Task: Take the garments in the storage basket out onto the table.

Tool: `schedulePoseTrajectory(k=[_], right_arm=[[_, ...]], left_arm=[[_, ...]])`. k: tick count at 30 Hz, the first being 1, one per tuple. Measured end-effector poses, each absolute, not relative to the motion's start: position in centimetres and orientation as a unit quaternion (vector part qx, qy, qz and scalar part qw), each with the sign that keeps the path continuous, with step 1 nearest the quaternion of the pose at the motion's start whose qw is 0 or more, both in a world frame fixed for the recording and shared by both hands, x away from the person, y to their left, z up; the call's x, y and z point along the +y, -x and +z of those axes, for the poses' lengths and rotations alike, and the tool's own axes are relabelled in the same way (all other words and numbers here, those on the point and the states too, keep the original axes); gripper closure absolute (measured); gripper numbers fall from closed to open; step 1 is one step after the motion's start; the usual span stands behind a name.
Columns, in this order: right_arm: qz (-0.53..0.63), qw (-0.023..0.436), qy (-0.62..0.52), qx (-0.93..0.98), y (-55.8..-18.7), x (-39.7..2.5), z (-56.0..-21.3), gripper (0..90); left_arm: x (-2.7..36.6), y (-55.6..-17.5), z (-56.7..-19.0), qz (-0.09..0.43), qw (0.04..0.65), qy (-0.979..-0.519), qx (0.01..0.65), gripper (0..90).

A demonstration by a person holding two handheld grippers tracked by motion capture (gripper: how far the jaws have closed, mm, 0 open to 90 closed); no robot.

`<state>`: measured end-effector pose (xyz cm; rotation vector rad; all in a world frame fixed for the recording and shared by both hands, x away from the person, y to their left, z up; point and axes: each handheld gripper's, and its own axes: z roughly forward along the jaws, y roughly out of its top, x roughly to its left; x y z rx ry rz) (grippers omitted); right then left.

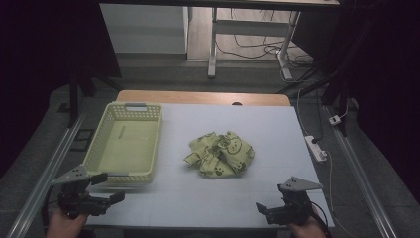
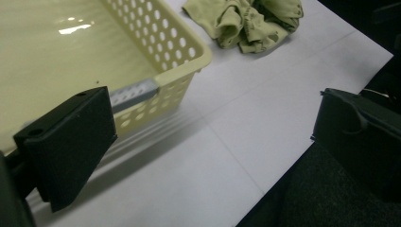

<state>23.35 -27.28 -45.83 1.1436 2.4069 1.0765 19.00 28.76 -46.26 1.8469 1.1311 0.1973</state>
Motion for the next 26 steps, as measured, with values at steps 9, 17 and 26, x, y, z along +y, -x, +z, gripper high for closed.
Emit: schedulePoseTrajectory(k=[9, 17, 26], right_arm=[[0.369, 0.134, -0.396, 0.830, -23.3, -27.3, -45.8, 0.1], [0.367, 0.136, -0.399, 0.829, -23.2, -27.4, -45.9, 0.1], [0.363, 0.140, -0.400, 0.830, -23.2, -27.3, -45.9, 0.2]], left_arm=[[30.0, -17.3, -47.0, 0.103, 0.452, -0.750, 0.472, 0.1], [30.7, -16.6, -47.6, 0.118, 0.412, -0.757, 0.494, 0.1], [31.2, -16.1, -47.6, 0.118, 0.399, -0.754, 0.508, 0.1]])
